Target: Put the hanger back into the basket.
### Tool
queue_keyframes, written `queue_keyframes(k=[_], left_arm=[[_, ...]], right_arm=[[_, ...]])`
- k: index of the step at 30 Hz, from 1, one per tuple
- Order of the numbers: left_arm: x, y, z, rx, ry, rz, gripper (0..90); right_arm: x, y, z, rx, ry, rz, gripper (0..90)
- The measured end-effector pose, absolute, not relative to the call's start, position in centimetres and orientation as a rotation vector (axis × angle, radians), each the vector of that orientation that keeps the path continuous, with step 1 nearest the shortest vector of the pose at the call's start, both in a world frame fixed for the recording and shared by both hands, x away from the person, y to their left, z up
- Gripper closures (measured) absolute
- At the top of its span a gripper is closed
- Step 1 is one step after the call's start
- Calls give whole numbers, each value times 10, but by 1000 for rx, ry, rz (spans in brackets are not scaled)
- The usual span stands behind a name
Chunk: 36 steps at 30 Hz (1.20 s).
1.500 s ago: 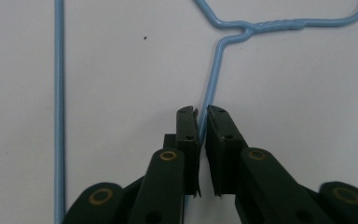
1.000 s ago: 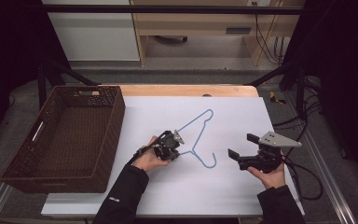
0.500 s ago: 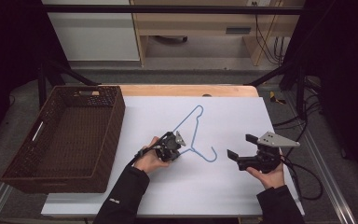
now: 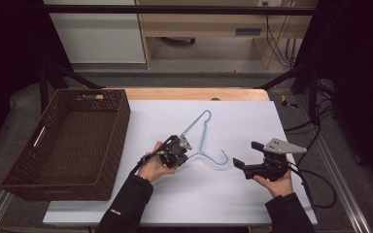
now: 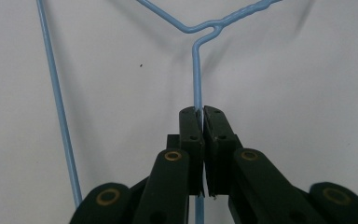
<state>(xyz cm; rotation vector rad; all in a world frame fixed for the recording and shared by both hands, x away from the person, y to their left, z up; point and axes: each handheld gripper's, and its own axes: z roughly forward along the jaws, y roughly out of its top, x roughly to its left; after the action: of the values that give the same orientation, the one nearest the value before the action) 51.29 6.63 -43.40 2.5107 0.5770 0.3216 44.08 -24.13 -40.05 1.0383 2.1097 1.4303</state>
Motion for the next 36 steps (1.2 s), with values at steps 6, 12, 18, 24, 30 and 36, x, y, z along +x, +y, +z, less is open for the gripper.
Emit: queue_keyframes(k=[6,12,18,24,30,36], left_arm=[[509,69,-426,2461,590,334,872],[507,72,-419,2417,616,346,873],[505,73,-412,2389,623,370,872],[503,75,-404,2357,642,379,873],[501,76,-400,2339,649,383,873],[500,80,-395,2302,672,388,873]], right_arm=[[442,-234,-407,1032,2149,1421,69],[443,-224,-415,1023,2204,1397,84],[444,-216,-422,1013,2251,1388,99],[444,-214,-424,1005,2266,1392,109],[446,-212,-428,1007,2279,1377,109],[452,-206,-434,1016,2284,1376,120]])
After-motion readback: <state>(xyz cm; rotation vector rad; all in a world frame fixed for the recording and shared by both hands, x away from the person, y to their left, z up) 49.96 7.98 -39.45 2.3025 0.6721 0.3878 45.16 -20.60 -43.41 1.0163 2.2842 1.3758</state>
